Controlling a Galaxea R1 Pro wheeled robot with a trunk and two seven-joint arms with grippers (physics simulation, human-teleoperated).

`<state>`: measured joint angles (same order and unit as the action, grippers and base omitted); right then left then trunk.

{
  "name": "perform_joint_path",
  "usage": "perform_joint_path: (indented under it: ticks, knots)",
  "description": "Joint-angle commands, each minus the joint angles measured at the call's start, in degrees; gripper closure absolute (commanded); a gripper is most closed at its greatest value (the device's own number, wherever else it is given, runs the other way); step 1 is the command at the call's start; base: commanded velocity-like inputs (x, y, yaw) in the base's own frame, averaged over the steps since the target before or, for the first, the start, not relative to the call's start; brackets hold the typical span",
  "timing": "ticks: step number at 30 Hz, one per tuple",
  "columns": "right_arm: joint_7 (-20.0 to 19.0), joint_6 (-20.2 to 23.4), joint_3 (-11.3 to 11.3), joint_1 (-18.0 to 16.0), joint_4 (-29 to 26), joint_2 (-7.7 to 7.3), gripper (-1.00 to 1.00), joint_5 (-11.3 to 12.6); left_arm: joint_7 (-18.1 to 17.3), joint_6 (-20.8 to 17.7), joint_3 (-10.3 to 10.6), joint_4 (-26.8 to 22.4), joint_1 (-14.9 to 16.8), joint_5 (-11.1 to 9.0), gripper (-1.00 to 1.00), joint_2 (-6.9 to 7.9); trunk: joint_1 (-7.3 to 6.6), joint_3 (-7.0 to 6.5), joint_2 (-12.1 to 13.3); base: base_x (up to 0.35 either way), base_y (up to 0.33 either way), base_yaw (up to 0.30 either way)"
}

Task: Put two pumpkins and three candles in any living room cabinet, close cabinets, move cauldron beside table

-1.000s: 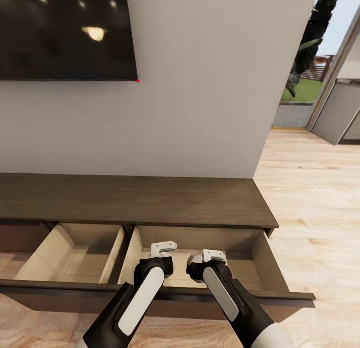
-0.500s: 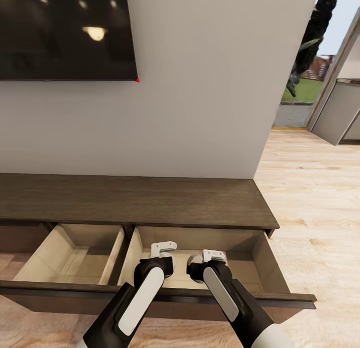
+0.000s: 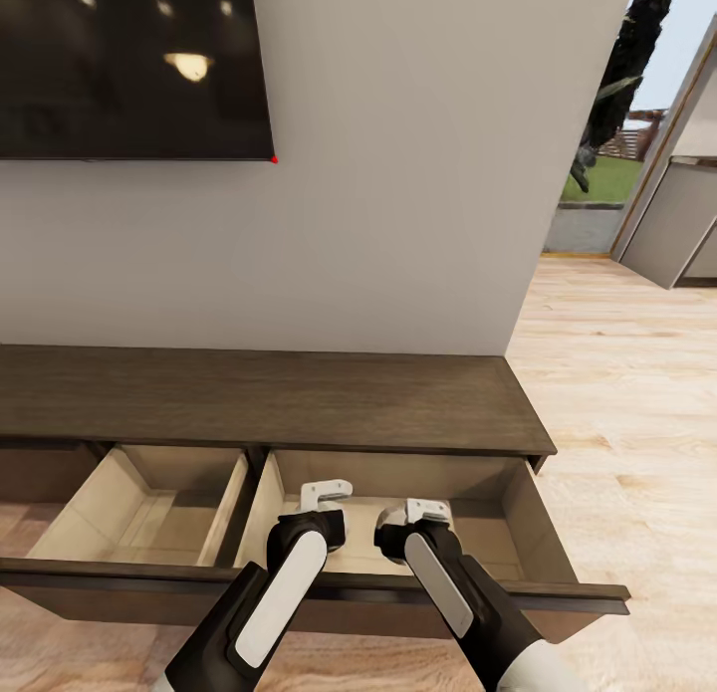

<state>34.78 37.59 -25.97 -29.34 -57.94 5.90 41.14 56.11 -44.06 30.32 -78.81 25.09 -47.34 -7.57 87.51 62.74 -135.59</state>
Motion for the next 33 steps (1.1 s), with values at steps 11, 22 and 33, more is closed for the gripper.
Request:
perform_joint_path:
  ticks: [11,22,33]
  knots:
    - [-1.63,-2.35,-0.21,-2.56,5.52,-0.01,1.0,0.84,0.58,-0.15,0.06,-0.29,0.05,-0.47,1.0,0.0,-0.01,0.05,-0.02,0.0,0.0,0.0]
    - [-1.66,-2.35,-0.22,-2.71,5.7,0.07,1.0,0.96,0.58,-0.24,0.0,-0.29,0.05,-0.47,1.0,-0.04,-0.01,0.05,-0.02,0.0,0.0,0.0]
    - [-1.64,-2.26,-0.22,-2.69,5.73,0.07,1.0,0.97,0.66,-0.15,0.0,-0.29,0.05,-0.46,1.0,0.01,-0.01,0.05,-0.02,0.0,0.0,0.0]
